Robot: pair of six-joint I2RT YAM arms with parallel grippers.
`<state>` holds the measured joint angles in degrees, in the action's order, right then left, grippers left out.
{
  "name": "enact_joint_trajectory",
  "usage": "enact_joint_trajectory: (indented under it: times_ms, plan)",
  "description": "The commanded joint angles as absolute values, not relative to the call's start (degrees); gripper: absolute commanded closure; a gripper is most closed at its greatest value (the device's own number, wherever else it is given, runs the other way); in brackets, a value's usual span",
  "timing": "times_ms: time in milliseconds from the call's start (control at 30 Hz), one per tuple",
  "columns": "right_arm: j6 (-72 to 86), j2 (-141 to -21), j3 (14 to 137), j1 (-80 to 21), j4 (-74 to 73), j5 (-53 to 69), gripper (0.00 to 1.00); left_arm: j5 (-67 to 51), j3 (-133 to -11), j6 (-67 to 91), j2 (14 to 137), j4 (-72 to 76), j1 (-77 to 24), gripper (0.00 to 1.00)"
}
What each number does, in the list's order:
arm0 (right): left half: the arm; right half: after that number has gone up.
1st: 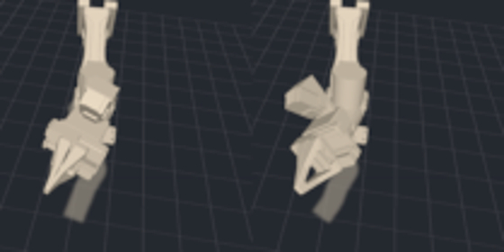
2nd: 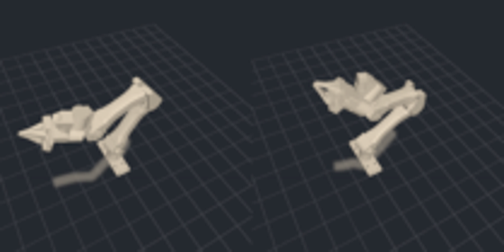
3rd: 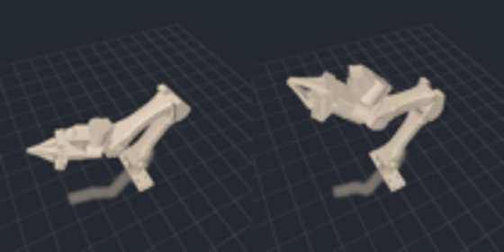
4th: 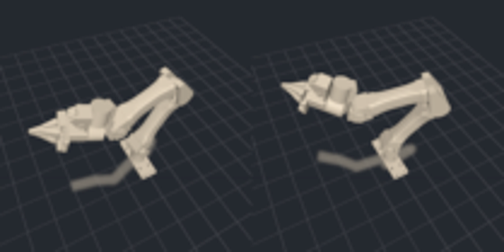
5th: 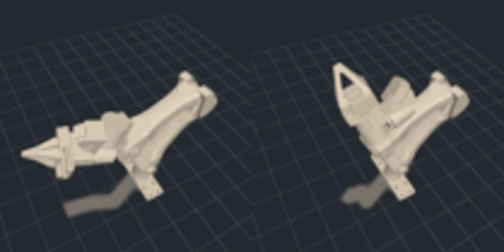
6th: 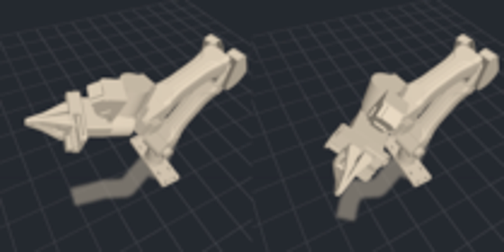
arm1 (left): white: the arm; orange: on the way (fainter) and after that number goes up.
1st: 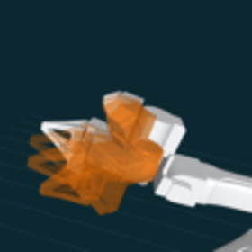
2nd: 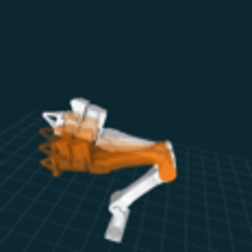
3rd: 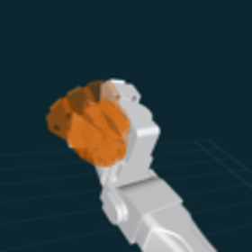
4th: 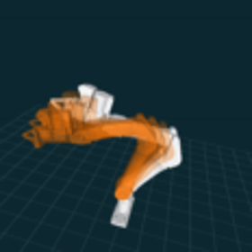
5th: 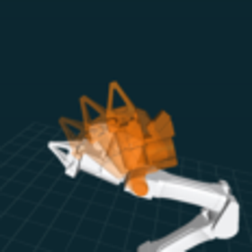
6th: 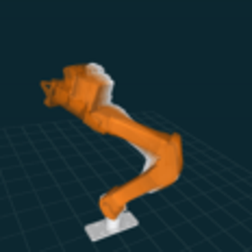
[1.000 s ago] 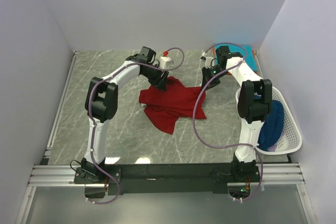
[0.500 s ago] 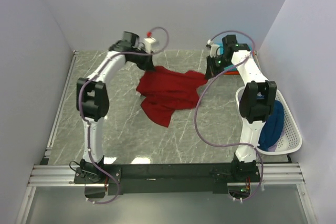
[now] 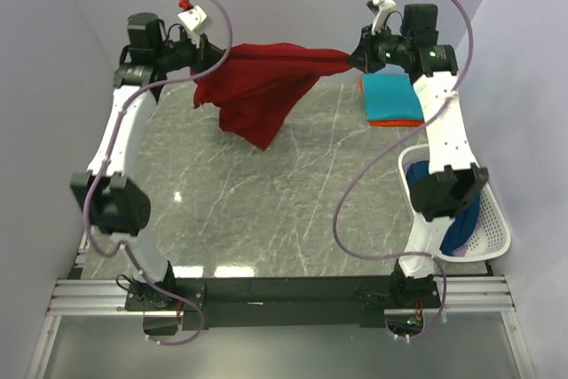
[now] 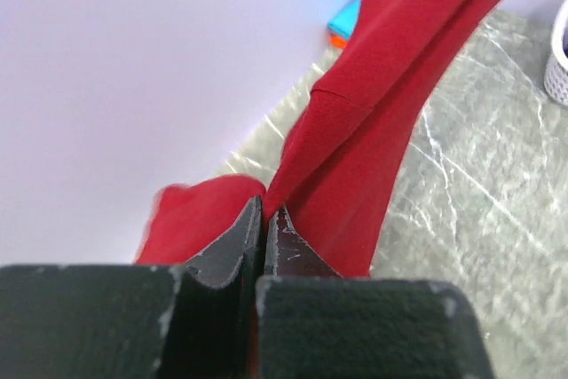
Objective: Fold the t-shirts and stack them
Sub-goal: Flatten the tshirt out
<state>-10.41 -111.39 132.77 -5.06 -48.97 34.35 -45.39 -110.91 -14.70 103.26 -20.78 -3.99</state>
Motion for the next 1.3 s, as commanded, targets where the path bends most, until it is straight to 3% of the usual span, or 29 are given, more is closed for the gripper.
enact_joint_trajectory:
  times_ms: [0, 100, 200, 267, 367, 400, 433, 533, 667, 800, 867, 933, 1000, 1267]
  plan:
    - [-13.8, -100.2, 124.4, -3.2, -44.9, 31.9, 1.0, -45.6, -102.4, -27.6, 90.5, -17.3, -0.2, 0.99]
    - [-19.2, -93.1, 113.8, -6.5, -46.6, 33.5, 1.0, -47.3, -86.7, -39.1, 80.9, -23.0, -0.2, 0.98]
    - [-24.3, -86.2, 101.1, -15.7, -48.1, 33.1, 1.0, -46.1, -67.2, -47.4, 71.1, -23.5, 2.0, 0.92]
    - [-28.8, -82.9, 91.8, -27.0, -49.7, 30.9, 1.0, -46.0, -58.3, -50.5, 64.8, -22.5, 4.2, 0.86]
    - [-32.9, -83.1, 84.6, -41.0, -54.7, 29.0, 0.59, -48.0, -48.4, -54.6, 60.5, -25.6, 10.4, 0.63]
    - [-33.6, -83.6, 83.9, -42.9, -55.9, 29.6, 0.24, -49.0, -47.6, -57.9, 60.0, -29.7, 12.2, 0.15]
    - [-34.1, -84.4, 83.8, -44.0, -57.7, 32.6, 0.13, -50.2, -47.8, -61.3, 59.8, -35.2, 15.6, 0.11]
    - [-33.1, -85.8, 85.7, -42.3, -56.4, 34.6, 0.12, -53.9, -50.4, -64.3, 60.8, -45.0, 21.7, 0.11]
    - [-28.2, -92.4, 91.1, -36.8, -52.3, 32.2, 0.16, -54.8, -54.4, -55.3, 67.0, -45.2, 23.2, 0.16]
    - [-21.0, -109.0, 104.7, -35.0, -51.1, 27.0, 0.25, -50.6, -58.1, -38.3, 76.5, -38.2, 22.6, 0.3]
    - [-17.3, -115.3, 111.2, -34.6, -53.3, 26.5, 0.27, -48.8, -60.3, -29.8, 81.7, -35.4, 22.6, 0.3]
    - [-13.9, -124.9, 121.4, -34.1, -53.3, 26.0, 0.27, -44.7, -61.2, -22.5, 85.2, -31.8, 22.2, 0.21]
    - [-12.0, -128.5, 125.0, -34.1, -52.5, 25.1, 0.25, -42.7, -61.8, -19.7, 87.1, -30.6, 22.0, 0.2]
    - [-9.1, -138.2, 129.6, -34.7, -46.7, 20.7, 0.2, -31.3, -64.5, -9.9, 96.8, -25.9, 15.8, 0.22]
